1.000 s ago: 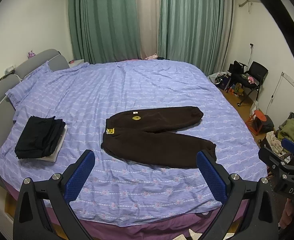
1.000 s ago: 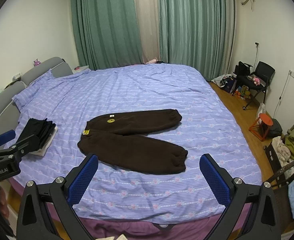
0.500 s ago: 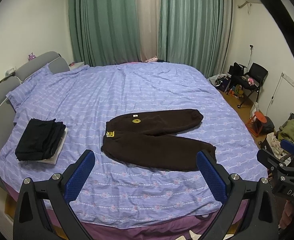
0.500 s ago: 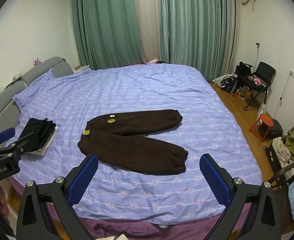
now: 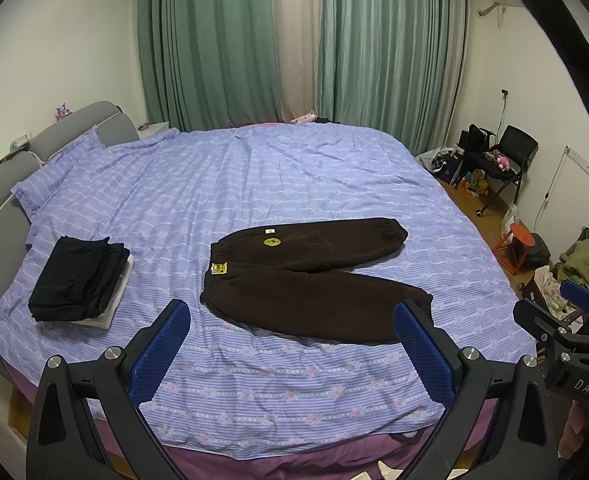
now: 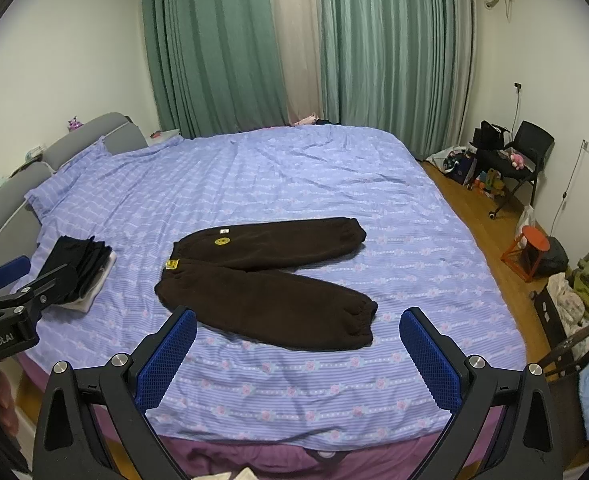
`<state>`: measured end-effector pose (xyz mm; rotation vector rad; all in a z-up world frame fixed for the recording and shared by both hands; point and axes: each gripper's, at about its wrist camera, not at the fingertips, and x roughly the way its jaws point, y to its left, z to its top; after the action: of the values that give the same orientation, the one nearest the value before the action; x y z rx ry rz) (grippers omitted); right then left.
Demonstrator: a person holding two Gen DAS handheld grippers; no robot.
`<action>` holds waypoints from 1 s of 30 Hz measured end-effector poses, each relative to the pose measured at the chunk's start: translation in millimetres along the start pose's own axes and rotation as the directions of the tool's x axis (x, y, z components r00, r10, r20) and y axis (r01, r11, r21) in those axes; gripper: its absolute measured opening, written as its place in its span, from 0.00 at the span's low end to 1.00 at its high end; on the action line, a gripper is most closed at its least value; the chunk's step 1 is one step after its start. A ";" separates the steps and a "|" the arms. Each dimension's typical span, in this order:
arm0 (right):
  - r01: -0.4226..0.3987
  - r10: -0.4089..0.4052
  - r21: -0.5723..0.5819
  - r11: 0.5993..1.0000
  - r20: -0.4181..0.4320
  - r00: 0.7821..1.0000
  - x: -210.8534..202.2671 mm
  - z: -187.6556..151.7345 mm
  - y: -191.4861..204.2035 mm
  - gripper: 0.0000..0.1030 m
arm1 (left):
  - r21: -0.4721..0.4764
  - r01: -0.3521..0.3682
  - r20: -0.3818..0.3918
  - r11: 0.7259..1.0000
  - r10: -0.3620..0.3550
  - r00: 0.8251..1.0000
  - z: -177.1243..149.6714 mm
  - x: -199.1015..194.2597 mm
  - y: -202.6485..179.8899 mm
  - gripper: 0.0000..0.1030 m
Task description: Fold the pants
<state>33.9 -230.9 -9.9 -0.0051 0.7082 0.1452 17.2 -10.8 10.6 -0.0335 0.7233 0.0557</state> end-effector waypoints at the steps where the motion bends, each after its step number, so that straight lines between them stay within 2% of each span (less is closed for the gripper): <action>1: 0.000 0.000 0.000 1.000 -0.002 1.000 1.3 0.8 -0.7 1.00 | 0.000 -0.001 -0.003 1.000 0.001 1.000 1.2 1.5 -0.8 1.00; 9: -0.013 0.013 0.022 1.000 -0.041 0.999 25.3 5.6 -13.6 0.99 | 0.007 -0.031 -0.029 0.999 0.031 0.999 12.1 32.3 -13.9 1.00; 16: -0.001 0.002 0.029 1.000 -0.038 0.999 88.9 21.0 -47.4 1.00 | 0.019 -0.062 -0.025 0.998 0.062 0.998 29.8 94.3 -47.4 1.00; 21: -0.021 0.021 -0.008 1.000 -0.010 1.000 167.7 49.3 -85.2 1.00 | 0.011 -0.120 -0.019 0.993 0.120 0.993 43.8 158.5 -73.7 1.00; 24: -0.033 0.033 -0.029 0.999 -0.007 0.999 224.3 66.6 -108.3 0.99 | -0.003 -0.146 0.004 0.989 0.146 0.989 55.3 210.4 -91.8 1.00; 27: -0.062 0.061 -0.040 0.997 -0.013 0.998 281.3 79.6 -128.2 0.97 | -0.018 -0.139 -0.009 0.990 0.139 0.990 66.1 260.5 -109.0 1.00; 30: -0.084 0.082 -0.033 0.996 -0.045 0.996 338.1 88.1 -142.0 0.90 | -0.005 -0.134 -0.038 0.991 0.133 0.990 74.1 312.8 -127.3 1.00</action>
<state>363.6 -322.4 -168.5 -0.0125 0.7499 0.2376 308.1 -121.9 -139.6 0.0067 0.7624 0.1863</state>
